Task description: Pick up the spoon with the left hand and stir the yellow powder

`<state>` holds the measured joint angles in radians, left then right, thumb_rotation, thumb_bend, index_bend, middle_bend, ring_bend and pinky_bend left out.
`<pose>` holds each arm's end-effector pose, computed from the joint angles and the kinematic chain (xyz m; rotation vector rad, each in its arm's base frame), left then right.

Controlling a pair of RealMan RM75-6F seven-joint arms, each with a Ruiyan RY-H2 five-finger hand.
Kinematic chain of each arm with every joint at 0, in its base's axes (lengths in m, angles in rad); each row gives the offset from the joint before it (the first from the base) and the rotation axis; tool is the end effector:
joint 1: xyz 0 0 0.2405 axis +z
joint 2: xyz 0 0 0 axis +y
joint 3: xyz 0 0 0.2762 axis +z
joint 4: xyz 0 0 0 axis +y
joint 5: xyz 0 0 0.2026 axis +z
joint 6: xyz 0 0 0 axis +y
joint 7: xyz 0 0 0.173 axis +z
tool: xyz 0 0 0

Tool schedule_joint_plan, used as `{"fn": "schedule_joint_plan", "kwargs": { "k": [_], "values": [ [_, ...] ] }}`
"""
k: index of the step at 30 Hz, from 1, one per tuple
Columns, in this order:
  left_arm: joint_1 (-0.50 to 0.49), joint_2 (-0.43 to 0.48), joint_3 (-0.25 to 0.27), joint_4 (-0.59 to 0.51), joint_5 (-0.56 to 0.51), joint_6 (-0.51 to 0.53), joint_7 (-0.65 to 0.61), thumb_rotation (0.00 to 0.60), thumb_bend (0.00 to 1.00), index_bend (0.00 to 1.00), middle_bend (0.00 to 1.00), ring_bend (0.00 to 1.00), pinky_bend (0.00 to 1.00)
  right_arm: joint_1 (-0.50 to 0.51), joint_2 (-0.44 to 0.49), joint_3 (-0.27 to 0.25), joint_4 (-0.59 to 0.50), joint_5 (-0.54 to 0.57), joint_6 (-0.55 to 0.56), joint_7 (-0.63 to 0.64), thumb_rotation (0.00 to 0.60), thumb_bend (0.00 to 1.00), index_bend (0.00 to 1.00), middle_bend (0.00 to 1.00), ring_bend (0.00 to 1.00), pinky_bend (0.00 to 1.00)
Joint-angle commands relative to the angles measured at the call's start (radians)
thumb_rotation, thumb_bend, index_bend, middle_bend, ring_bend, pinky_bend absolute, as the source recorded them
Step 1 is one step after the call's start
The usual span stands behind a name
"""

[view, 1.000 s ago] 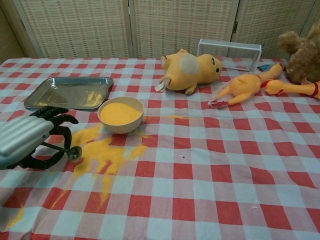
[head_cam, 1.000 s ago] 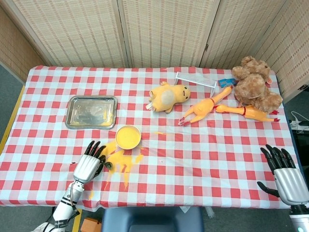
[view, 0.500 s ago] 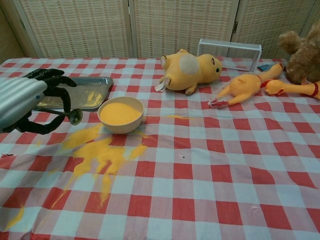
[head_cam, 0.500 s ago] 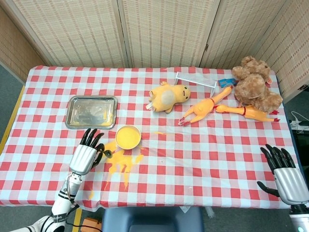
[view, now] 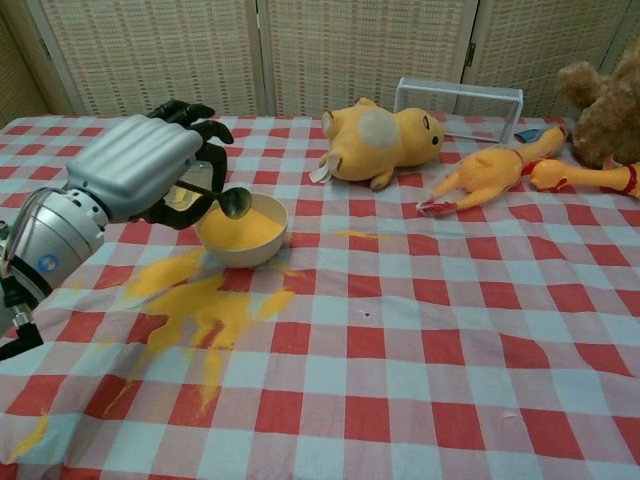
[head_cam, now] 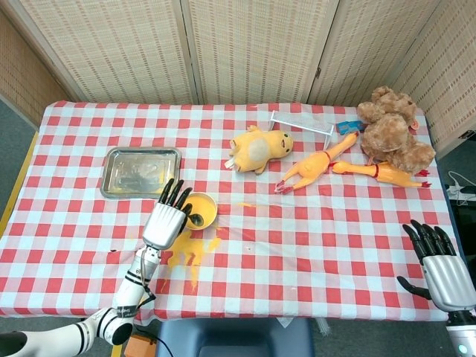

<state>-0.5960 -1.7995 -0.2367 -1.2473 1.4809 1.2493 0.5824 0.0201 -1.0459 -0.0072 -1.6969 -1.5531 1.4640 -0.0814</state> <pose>-0.1427 0.3566 -0.0330 -1.7046 -0.4307 -1.0113 -0.3248 -0.1770 0.1753 1.4615 -0.9264 0.7844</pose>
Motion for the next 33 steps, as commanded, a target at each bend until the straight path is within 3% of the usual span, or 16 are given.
{"fn": "schedule_joint_plan", "kwargs": {
  "k": [1, 10, 21, 30, 33],
  "values": [
    [-0.052, -0.051, -0.033, 0.068, -0.042, -0.052, 0.062, 0.600, 0.49, 0.75, 0.18, 0.00, 0.00, -0.001, 0.003, 0.006, 0.001, 0.010, 0.002, 0.007, 0.600, 0.09, 0.00, 0.00, 0.00, 0.00],
    [-0.110, -0.120, -0.068, 0.212, -0.115, -0.082, 0.089, 0.600, 0.48, 0.74, 0.19, 0.00, 0.00, 0.007, 0.005, 0.011, 0.004, 0.026, -0.014, 0.016, 0.600, 0.09, 0.00, 0.00, 0.00, 0.00],
    [-0.140, -0.159, -0.043, 0.250, -0.133, -0.079, 0.117, 0.600, 0.49, 0.71, 0.18, 0.00, 0.00, 0.008, 0.005, 0.013, 0.004, 0.026, -0.010, 0.020, 0.600, 0.09, 0.00, 0.00, 0.00, 0.00],
    [-0.158, -0.173, -0.037, 0.272, -0.152, -0.079, 0.142, 0.600, 0.49, 0.49, 0.16, 0.00, 0.00, 0.002, 0.013, 0.012, 0.003, 0.024, 0.001, 0.032, 0.600, 0.09, 0.00, 0.00, 0.00, 0.00],
    [-0.154, -0.170, -0.029, 0.267, -0.156, -0.076, 0.143, 0.600, 0.49, 0.45, 0.16, 0.00, 0.00, 0.001, 0.014, 0.013, 0.002, 0.025, 0.004, 0.034, 0.600, 0.09, 0.00, 0.00, 0.00, 0.00]
  ]
}}
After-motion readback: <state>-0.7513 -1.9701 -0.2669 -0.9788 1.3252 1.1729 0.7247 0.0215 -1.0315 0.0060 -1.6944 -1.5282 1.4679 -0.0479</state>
